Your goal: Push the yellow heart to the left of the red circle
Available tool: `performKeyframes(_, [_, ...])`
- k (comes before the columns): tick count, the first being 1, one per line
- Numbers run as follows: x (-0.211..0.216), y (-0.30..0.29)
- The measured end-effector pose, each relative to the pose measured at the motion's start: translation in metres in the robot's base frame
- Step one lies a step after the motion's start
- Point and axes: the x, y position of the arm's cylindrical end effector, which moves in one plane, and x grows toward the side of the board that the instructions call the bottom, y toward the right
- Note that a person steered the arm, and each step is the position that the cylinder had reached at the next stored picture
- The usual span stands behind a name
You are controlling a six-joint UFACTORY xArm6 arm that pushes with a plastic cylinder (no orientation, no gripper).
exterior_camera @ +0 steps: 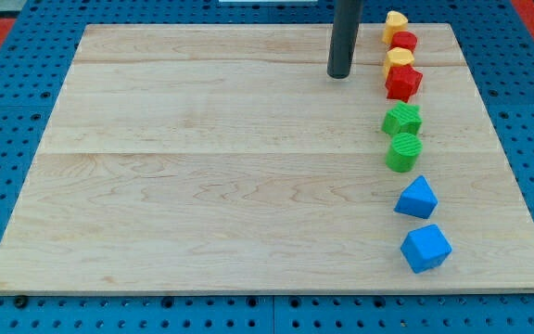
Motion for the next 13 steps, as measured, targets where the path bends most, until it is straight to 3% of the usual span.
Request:
performKeyframes(1, [0.084,-0.003])
performKeyframes(3, [0.307,-0.014])
performKeyframes(4, [0.317,-0.016])
performKeyframes(7, [0.318,0.005])
performKeyframes(10, [0.298,0.244])
performKeyframes(11, [0.276,0.247])
performKeyframes(12, [0.162,0.239])
performKeyframes(13, [0.024,0.194])
